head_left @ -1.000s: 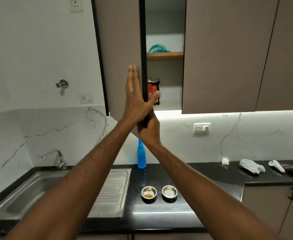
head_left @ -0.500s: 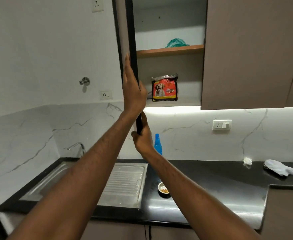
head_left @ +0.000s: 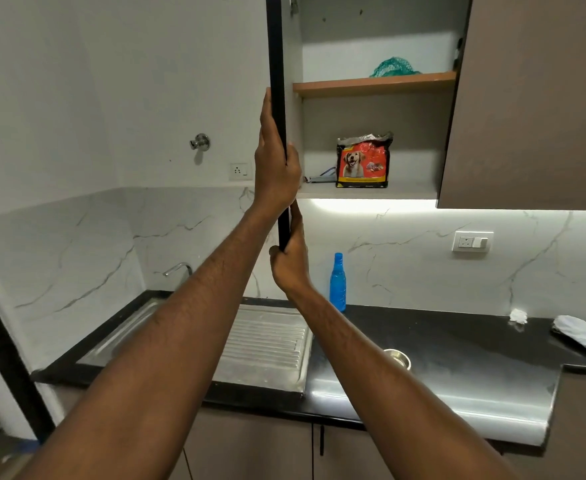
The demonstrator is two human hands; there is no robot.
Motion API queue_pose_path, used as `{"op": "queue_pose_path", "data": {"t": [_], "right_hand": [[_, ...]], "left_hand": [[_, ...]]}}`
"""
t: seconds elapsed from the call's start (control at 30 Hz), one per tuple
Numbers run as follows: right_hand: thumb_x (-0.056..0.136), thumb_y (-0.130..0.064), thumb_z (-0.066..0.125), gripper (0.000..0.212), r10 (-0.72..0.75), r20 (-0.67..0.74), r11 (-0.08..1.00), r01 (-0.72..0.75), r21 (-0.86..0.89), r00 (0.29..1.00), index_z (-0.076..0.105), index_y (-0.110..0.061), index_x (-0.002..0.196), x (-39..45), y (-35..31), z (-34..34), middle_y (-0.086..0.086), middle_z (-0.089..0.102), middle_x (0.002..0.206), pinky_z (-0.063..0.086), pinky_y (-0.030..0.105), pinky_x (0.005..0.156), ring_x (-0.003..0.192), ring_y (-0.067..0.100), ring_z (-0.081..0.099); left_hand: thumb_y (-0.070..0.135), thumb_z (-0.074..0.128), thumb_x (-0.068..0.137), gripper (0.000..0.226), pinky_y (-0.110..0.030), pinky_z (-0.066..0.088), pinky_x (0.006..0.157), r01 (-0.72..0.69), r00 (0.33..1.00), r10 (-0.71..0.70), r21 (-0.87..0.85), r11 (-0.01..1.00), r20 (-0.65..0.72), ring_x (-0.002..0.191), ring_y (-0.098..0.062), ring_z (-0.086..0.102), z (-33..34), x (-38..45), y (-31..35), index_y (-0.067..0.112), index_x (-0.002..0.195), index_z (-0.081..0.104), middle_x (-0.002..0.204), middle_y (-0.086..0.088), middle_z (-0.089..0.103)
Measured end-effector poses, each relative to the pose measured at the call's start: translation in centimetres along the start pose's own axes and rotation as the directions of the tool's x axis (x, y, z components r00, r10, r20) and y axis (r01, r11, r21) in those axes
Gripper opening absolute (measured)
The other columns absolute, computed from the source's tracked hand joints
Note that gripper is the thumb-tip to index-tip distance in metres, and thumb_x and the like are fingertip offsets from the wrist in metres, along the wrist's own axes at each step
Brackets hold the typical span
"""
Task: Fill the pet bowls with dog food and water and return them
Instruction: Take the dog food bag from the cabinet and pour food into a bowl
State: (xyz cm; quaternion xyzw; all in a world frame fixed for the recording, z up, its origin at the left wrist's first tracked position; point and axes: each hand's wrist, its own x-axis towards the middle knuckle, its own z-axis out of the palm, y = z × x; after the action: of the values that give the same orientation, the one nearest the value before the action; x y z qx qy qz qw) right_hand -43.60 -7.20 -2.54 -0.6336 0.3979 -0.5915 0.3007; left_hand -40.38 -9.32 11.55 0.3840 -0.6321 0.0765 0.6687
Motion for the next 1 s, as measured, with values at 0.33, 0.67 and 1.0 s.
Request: {"op": "queue_pose_path", "data": {"t": [0.33,0.67,1.0], "right_hand": [[0.101,0.007,0.064,0.092,-0.048,-0.045,0.997,0.046,-0.059,0.998,0.013,-0.021,0.172,0.0,-0.7,6.1,0.000,0.013,0.181,0.027,0.045,0.130,0.166,0.028,0.021],[0.099,0.011,0.061,0.097,-0.091,-0.103,0.986,0.076,-0.149,0.990,0.009,-0.034,0.167,0.1,-0.8,12.5,-0.003,0.001,0.182,0.008,0.030,0.129,0.169,0.023,0.003],[0.093,0.015,0.067,0.102,-0.097,-0.124,0.984,0.077,-0.159,0.988,0.013,-0.021,0.171,1.6,-0.3,17.3,0.001,-0.002,0.182,-0.010,-0.002,0.112,0.168,0.025,0.000]], "left_hand": [[0.000,0.053,0.107,0.077,-0.036,0.036,0.125,0.048,0.995,-0.044,-0.036,0.998,0.092,0.157,-0.028,0.040,-5.5,1.0,-2.9,0.008,0.171,0.010,0.178,-0.011,0.024],[0.005,0.053,0.110,0.074,-0.040,0.042,0.123,0.079,0.991,-0.073,-0.048,0.996,0.114,0.152,-0.029,0.047,-9.9,2.3,-6.9,0.010,0.171,0.011,0.175,-0.011,0.029],[0.010,0.055,0.110,0.073,-0.038,0.042,0.123,0.061,0.995,-0.058,-0.030,0.998,0.085,0.153,-0.027,0.044,-12.7,3.3,-10.3,0.010,0.170,0.013,0.174,-0.011,0.031]]}}
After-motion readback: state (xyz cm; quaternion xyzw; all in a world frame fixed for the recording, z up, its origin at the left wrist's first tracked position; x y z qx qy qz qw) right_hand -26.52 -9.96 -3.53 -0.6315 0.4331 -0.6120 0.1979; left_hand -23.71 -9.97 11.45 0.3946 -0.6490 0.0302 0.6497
